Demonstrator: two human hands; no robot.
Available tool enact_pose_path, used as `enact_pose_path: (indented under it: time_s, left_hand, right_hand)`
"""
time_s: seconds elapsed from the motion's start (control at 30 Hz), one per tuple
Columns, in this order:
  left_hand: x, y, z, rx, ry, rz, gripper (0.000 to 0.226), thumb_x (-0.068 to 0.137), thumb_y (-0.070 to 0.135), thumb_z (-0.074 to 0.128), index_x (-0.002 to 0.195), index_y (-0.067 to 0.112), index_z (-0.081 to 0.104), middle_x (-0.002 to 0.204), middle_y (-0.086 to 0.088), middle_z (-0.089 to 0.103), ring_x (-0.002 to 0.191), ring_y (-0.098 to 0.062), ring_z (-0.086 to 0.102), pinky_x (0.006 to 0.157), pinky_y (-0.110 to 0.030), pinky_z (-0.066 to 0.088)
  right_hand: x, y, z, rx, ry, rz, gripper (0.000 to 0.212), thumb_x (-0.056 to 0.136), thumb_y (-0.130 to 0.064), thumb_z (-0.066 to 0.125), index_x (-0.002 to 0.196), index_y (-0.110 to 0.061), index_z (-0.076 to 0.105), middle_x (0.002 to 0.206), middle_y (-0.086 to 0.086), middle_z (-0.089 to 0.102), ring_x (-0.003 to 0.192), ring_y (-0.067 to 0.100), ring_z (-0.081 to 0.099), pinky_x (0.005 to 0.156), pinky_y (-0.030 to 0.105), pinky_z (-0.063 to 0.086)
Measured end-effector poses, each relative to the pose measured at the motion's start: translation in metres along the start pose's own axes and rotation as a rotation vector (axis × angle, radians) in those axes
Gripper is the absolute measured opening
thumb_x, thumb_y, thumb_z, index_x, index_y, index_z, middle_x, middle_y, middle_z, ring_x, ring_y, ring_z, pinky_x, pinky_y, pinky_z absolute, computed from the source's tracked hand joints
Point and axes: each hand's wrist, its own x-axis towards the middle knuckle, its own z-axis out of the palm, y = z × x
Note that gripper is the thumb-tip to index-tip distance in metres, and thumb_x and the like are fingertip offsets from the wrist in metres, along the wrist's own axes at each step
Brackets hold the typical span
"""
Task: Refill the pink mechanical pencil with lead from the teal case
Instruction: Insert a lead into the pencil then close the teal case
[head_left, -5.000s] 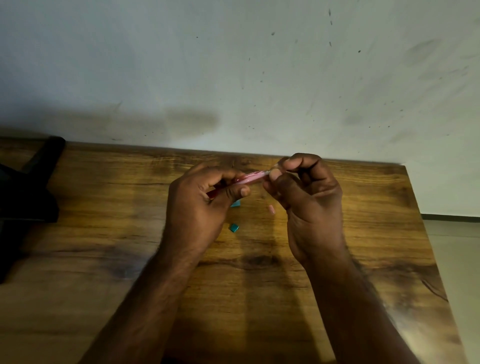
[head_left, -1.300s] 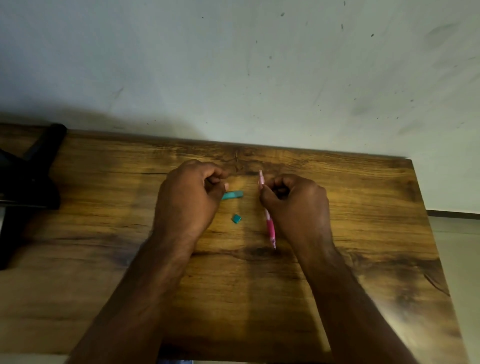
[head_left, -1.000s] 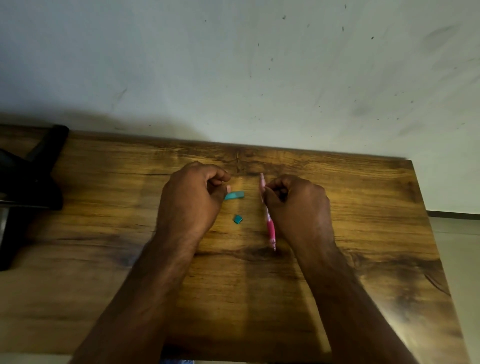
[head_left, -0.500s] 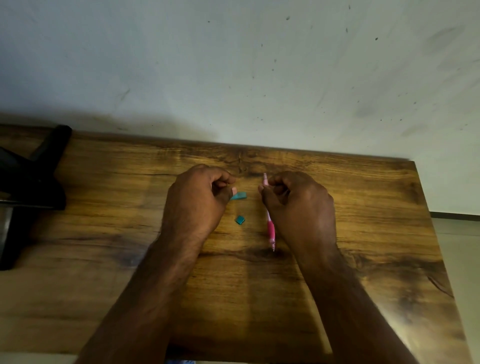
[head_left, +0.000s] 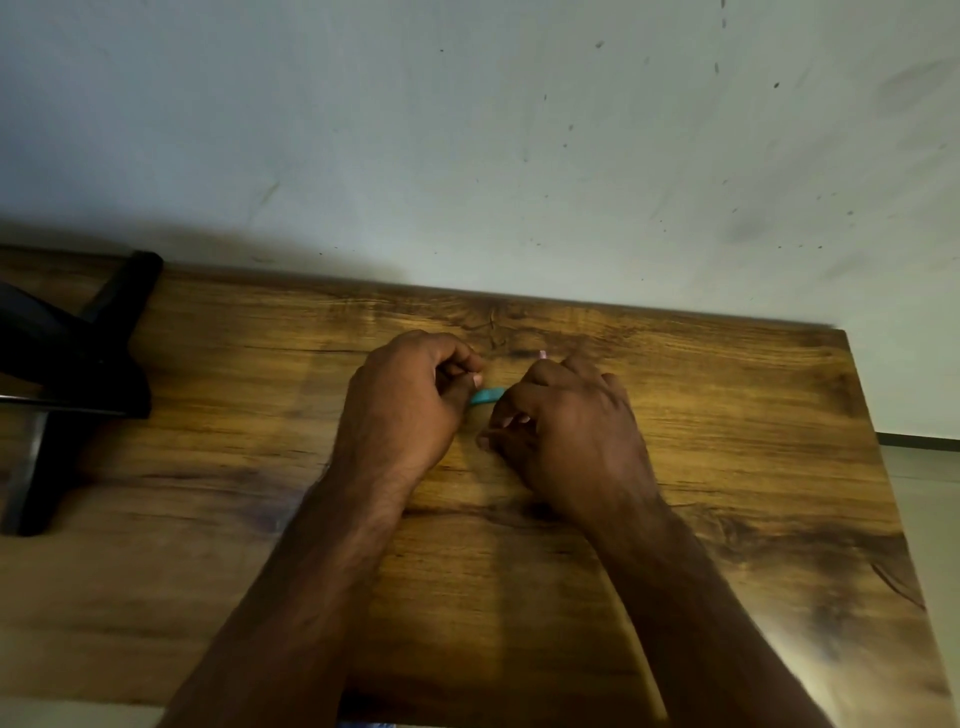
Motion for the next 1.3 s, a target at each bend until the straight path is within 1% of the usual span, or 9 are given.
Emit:
enact_pose_path:
  time_s: [0.1,0.17,0.27,0.4,0.5,0.73,0.87,1.1,1.3]
  left_hand:
    - [0.0,0.0,-0.001,-0.004,-0.03,-0.003,0.019,0.084,0.026,0.084,0.1,0.031,0.076,0.093,0.016,0.068,0.086,0.001,0.064,0.079,-0.029,0.059]
    - [0.001,0.0,-0.002,0.029,-0.038,-0.01,0.025,0.076,0.03,0.09,0.098,0.032,0.077,0.091,0.017,0.066,0.086,-0.001,0.064,0.082,-0.038,0.059]
    - [0.0,0.001,-0.001,0.147,-0.027,-0.005,0.025,0.072,0.036,0.091,0.093,0.035,0.078,0.09,0.016,0.064,0.092,-0.01,0.063,0.086,-0.046,0.055]
    - [0.0,0.003,0.001,0.212,-0.009,0.021,0.017,0.075,0.042,0.088,0.088,0.037,0.079,0.093,0.014,0.065,0.099,-0.016,0.06,0.088,-0.047,0.051]
    - [-0.002,0.008,0.0,0.157,0.009,0.06,0.018,0.076,0.04,0.088,0.089,0.034,0.078,0.093,0.014,0.066,0.097,-0.015,0.06,0.089,-0.046,0.051]
    - [-0.007,0.019,-0.005,0.007,0.053,0.201,0.02,0.08,0.036,0.084,0.097,0.027,0.08,0.091,0.015,0.074,0.087,-0.007,0.066,0.083,-0.043,0.057]
    - [-0.006,0.018,-0.006,-0.005,0.06,0.249,0.022,0.08,0.035,0.083,0.098,0.024,0.08,0.091,0.011,0.076,0.085,-0.007,0.068,0.081,-0.044,0.058]
    - [-0.005,0.014,-0.007,0.02,0.038,0.264,0.021,0.082,0.036,0.083,0.099,0.025,0.08,0.092,0.012,0.074,0.083,-0.009,0.067,0.083,-0.05,0.056]
    - [-0.005,0.013,-0.008,0.024,0.031,0.298,0.021,0.084,0.035,0.082,0.101,0.023,0.081,0.094,0.01,0.074,0.084,-0.011,0.067,0.084,-0.054,0.055]
  right_hand:
    - [0.0,0.008,-0.003,0.203,0.146,0.054,0.012,0.082,-0.029,0.085,0.088,-0.025,0.076,0.092,-0.009,0.071,0.095,0.015,0.064,0.079,0.04,0.054]
    - [0.001,0.012,-0.005,0.475,0.239,0.205,0.012,0.082,-0.025,0.087,0.087,-0.026,0.076,0.084,-0.013,0.073,0.081,0.006,0.068,0.069,0.03,0.057]
    - [0.002,0.014,-0.009,0.836,0.292,0.429,0.012,0.082,-0.024,0.088,0.087,-0.027,0.077,0.08,-0.008,0.078,0.076,0.007,0.074,0.065,0.022,0.059]
    - [0.003,0.017,-0.011,1.071,0.28,0.506,0.01,0.087,-0.012,0.081,0.096,-0.015,0.079,0.085,0.003,0.08,0.078,0.016,0.078,0.069,0.025,0.061]
    - [0.005,0.017,-0.012,1.212,0.255,0.568,0.011,0.088,-0.002,0.078,0.098,-0.008,0.078,0.087,0.01,0.08,0.08,0.02,0.079,0.069,0.026,0.062]
    - [0.005,0.015,-0.015,1.476,0.196,0.69,0.016,0.088,-0.001,0.076,0.104,0.001,0.075,0.093,0.018,0.079,0.077,0.02,0.077,0.066,0.024,0.061]
    - [0.006,0.016,-0.016,1.487,0.183,0.664,0.017,0.088,-0.001,0.076,0.105,0.002,0.075,0.093,0.018,0.079,0.074,0.018,0.076,0.066,0.023,0.061]
    - [0.004,0.02,-0.013,1.246,0.201,0.541,0.012,0.088,-0.006,0.079,0.101,-0.007,0.079,0.09,0.012,0.08,0.081,0.021,0.078,0.069,0.026,0.061]
    - [0.003,0.024,-0.013,1.255,0.169,0.532,0.012,0.087,-0.009,0.08,0.099,-0.009,0.079,0.09,0.011,0.08,0.082,0.022,0.078,0.07,0.027,0.061]
